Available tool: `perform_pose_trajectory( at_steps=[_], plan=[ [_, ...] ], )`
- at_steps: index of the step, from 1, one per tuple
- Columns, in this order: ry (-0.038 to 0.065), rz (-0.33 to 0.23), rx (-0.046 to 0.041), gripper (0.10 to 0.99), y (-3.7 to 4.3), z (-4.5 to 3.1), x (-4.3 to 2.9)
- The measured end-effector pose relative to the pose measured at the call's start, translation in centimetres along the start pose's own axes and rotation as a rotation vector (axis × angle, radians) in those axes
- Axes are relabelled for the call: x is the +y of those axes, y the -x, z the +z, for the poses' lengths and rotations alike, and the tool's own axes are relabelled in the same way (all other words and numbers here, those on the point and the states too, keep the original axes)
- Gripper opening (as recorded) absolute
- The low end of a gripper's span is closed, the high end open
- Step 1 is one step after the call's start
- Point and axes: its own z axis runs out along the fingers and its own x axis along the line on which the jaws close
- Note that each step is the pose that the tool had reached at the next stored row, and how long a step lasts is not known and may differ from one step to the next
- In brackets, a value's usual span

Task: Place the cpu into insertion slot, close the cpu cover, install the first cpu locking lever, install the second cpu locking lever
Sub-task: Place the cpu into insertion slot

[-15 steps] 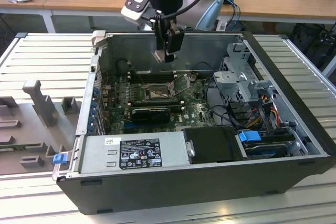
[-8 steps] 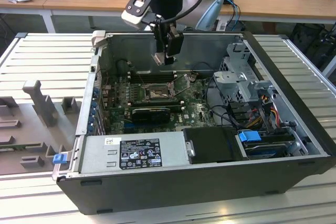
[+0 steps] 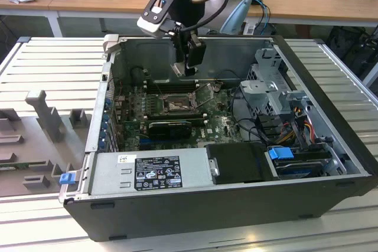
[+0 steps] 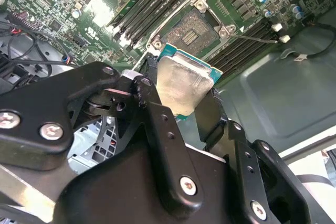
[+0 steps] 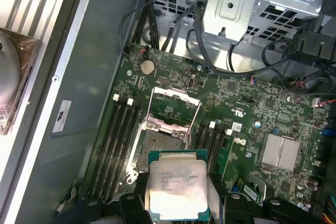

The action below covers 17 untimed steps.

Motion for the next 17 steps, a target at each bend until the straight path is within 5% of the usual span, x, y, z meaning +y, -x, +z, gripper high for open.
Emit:
perform_pose_trajectory(
  at_steps=[8,17],
  plan=[
    [0.0,0.003,-0.0001,0.529,0.02,1.06,-0.09],
    [0.004,0.223,-0.019,0.529,0.05,2.94,-0.25]
  ],
)
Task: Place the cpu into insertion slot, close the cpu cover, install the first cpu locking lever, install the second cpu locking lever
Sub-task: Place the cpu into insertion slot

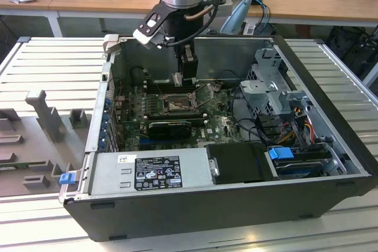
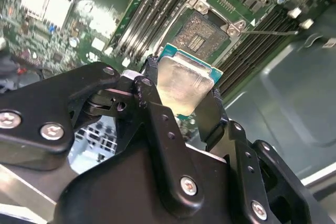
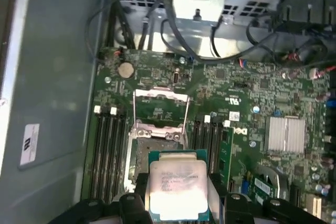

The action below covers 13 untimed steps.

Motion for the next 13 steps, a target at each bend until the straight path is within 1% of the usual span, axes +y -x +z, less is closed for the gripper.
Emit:
perform_pose_trajectory(
  at_steps=[2,4,6,9,11,12,13],
  plan=[
    [0.0,0.021,-0.0019,0.529,0.01,0.46,-0.04],
    [0.0,0.022,-0.0023,0.529,0.02,1.19,-0.1],
    [0.0,0.026,-0.0027,0.529,0.01,1.66,-0.24],
    [0.001,0.073,-0.0067,0.529,-0.03,2.5,-0.31],
    [0.001,0.074,-0.0068,0.529,-0.05,3.07,-0.38],
    [0.001,0.072,-0.0066,0.529,-0.1,3.48,-0.44],
    [0.001,0.072,-0.0066,0.529,-0.14,3.67,-0.46]
  ],
)
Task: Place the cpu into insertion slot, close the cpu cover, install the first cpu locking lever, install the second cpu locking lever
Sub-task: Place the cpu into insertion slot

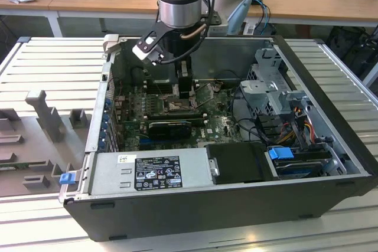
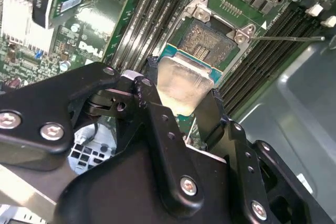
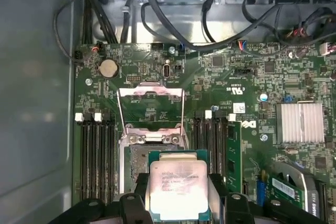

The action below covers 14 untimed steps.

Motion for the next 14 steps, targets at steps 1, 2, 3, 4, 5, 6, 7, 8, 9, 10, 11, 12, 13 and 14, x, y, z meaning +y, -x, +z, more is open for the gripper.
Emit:
perform_pose_trajectory(
  at_steps=[1,2,3,4,5,6,7,8,9,10,11,12,13,14],
  plan=[
    [0.0,0.0,0.0,0.529,-0.04,0.18,-0.02],
    [0.0,-0.001,0.0,0.529,-0.12,0.44,-0.05],
    [0.0,-0.001,0.0,0.529,-0.21,0.61,-0.06],
    [0.0,-0.001,-0.0001,0.529,-0.33,0.83,-0.09],
    [0.0,-0.001,0.0002,0.529,-0.43,1.02,-0.1],
    [0.0,-0.001,0.0001,0.529,-0.56,1.3,-0.14],
    [0.0,-0.001,0.0001,0.529,-0.66,1.49,-0.16],
    [0.0,-0.001,0.0001,0.529,-0.77,1.68,-0.19],
    [0.0,-0.002,0.0002,0.529,-0.91,1.94,-0.26],
    [0.0,-0.002,0.0003,0.529,-0.99,2.11,-0.31],
    [0.0,-0.002,0.0002,0.529,-1.07,2.28,-0.36],
    [0.0,-0.002,0.0001,0.529,-1.16,2.45,-0.43],
    [0.0,-0.002,0.0002,0.529,-1.24,2.64,-0.5],
    [0.0,-0.003,0.0002,0.529,-1.32,2.82,-0.57]
  ],
)
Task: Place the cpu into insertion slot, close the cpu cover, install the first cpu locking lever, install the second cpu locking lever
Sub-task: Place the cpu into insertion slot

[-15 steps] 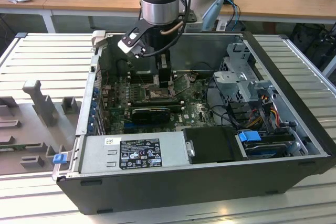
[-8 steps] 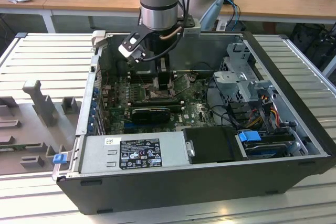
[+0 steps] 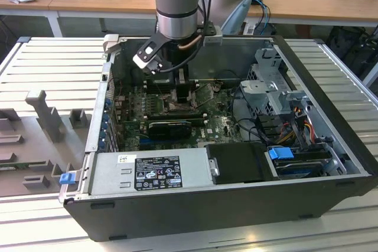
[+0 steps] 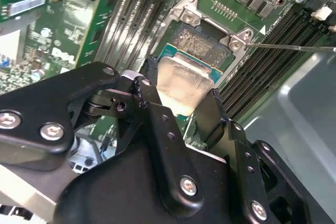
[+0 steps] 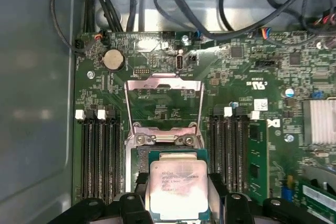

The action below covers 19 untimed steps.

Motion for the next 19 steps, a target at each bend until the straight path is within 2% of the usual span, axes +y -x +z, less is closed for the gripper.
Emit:
perform_pose_trajectory(
  at_steps=[5,7,10,13,19],
  plan=[
    [0.0,-0.001,0.0,0.529,-0.44,1.12,-0.38],
    [0.0,-0.001,0.0001,0.529,-0.57,1.83,-0.55],
    [0.0,-0.001,0.0,0.529,-0.59,2.37,-0.6],
    [0.0,0.0,0.0001,0.529,-0.6,2.73,-0.64],
    [0.0,0.015,-0.0013,0.529,-0.8,2.9,-0.66]
  ],
)
